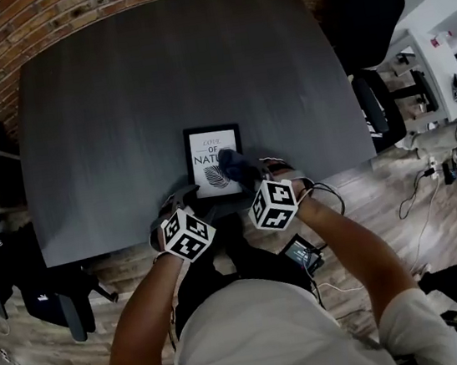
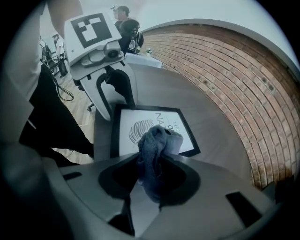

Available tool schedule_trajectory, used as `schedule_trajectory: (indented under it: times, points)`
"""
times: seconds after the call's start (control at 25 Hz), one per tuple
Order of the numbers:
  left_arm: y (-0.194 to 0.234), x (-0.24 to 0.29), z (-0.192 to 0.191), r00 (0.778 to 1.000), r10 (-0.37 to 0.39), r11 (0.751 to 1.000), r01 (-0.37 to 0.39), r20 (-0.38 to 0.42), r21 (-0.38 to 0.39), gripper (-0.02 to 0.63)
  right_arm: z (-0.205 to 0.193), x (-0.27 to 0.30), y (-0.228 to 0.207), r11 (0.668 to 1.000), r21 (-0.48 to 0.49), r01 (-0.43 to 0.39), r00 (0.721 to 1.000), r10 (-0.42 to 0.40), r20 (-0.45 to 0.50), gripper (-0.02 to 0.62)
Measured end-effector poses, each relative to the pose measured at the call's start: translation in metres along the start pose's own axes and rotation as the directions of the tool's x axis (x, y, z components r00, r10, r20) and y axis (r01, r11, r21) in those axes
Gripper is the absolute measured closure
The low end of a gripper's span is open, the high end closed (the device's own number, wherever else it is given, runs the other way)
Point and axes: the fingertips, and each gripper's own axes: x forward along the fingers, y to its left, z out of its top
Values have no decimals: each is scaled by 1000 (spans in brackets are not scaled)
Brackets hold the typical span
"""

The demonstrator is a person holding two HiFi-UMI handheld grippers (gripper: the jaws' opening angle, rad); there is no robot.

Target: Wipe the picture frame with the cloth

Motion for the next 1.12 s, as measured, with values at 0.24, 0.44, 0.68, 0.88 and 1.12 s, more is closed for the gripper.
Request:
schedule_trajectory:
  times: [0.24,0.44,0.68,0.88,1.12]
  points:
    - [-2,1,0,1000,8,1000,-8,-14,-13,371,-3,-11,30,999,14,-38,999,38,17,474]
    - [-2,1,0,1000,18,1000,-19,-22,-19,368,-3,-19,50,997,29,-69,997,68,31,474]
    - [-2,1,0,999,30,999,-30,-22,-25,365,-3,-31,75,985,67,-162,986,158,59,476]
    - [-2,2,1,999,36,999,-37,-15,-27,365,6,-52,94,951,125,-282,954,263,146,476]
    - [-2,0,0,999,42,999,-42,-11,-30,365,17,-70,19,901,383,-205,950,89,299,474]
